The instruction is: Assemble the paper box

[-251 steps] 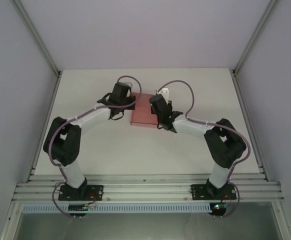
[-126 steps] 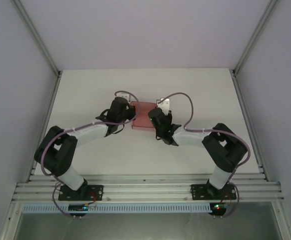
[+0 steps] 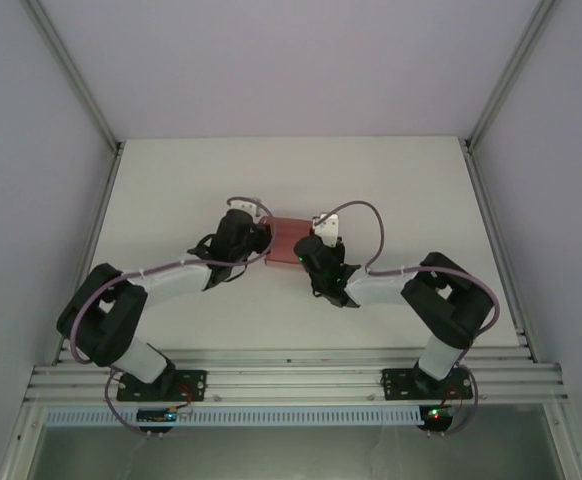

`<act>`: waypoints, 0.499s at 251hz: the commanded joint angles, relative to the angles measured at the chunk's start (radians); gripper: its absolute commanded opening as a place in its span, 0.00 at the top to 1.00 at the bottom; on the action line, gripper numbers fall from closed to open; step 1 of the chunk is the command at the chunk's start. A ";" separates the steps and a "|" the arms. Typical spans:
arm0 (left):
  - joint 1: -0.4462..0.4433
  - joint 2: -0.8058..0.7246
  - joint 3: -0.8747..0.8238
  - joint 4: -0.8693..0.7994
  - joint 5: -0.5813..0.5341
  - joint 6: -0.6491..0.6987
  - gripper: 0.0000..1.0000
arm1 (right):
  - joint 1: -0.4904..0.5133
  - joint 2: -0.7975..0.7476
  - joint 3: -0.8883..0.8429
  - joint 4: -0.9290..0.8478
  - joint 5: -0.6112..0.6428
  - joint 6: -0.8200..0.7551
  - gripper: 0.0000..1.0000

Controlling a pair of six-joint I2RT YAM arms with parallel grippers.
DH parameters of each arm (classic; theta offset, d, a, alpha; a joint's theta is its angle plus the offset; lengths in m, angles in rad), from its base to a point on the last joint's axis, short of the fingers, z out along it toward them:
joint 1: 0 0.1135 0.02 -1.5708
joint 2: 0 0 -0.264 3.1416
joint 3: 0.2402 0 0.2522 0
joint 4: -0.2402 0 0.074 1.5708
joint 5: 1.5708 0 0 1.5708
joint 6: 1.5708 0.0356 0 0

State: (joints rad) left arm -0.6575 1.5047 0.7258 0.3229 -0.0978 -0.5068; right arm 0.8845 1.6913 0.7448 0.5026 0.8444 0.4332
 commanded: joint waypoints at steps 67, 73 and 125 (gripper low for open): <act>-0.063 0.018 -0.096 -0.208 0.071 -0.007 1.00 | 0.039 -0.043 -0.064 -0.047 -0.009 0.090 0.77; -0.065 0.010 -0.098 -0.216 0.066 -0.008 1.00 | 0.040 -0.046 -0.069 -0.052 -0.011 0.098 0.77; -0.087 -0.038 -0.135 -0.249 0.041 -0.014 1.00 | 0.064 -0.077 -0.109 -0.060 0.000 0.104 0.73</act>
State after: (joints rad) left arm -0.7151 1.4502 0.6617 0.3164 -0.1242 -0.5068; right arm 0.9295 1.6436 0.6662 0.4675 0.8494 0.5037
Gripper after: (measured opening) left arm 0.042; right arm 0.255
